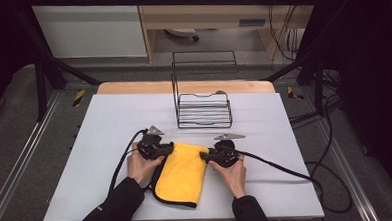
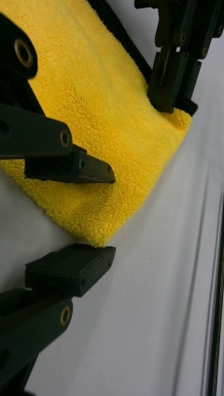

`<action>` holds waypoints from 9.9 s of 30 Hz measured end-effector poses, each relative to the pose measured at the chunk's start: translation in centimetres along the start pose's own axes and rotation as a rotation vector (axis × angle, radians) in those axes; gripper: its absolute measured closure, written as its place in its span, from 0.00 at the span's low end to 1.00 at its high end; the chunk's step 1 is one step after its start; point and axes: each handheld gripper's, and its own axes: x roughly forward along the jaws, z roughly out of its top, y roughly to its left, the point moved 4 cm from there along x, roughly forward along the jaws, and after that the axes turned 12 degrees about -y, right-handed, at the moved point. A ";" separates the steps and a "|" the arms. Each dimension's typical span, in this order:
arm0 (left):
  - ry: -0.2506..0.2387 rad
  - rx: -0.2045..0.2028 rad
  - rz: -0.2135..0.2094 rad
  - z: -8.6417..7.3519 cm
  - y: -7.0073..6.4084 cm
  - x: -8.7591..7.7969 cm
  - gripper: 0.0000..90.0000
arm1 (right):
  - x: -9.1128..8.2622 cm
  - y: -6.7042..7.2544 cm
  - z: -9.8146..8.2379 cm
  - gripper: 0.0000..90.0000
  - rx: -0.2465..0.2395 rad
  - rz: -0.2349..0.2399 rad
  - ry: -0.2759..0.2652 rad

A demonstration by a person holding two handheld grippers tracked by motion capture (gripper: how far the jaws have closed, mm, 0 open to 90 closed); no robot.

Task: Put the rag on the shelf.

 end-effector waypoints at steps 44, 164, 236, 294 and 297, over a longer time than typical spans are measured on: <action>-0.330 0.024 0.039 2.7 -1.1 -9.1 0.90 | -3.5 4.8 5.8 0.92 -0.179 0.106 -0.182; -0.923 0.149 0.080 26.7 -8.0 -13.9 0.90 | -17.8 4.5 27.7 0.93 -0.414 -0.086 -0.795; -0.846 0.151 0.123 29.9 -0.8 -8.0 0.90 | -9.4 -1.1 33.1 0.93 -0.423 -0.087 -0.702; -0.717 0.270 0.070 24.0 -4.0 -8.8 0.89 | -12.0 -0.1 26.9 0.92 -0.536 -0.027 -0.582; -0.700 0.282 0.068 23.4 -4.3 -8.6 0.89 | -12.2 0.0 26.2 0.92 -0.534 -0.020 -0.585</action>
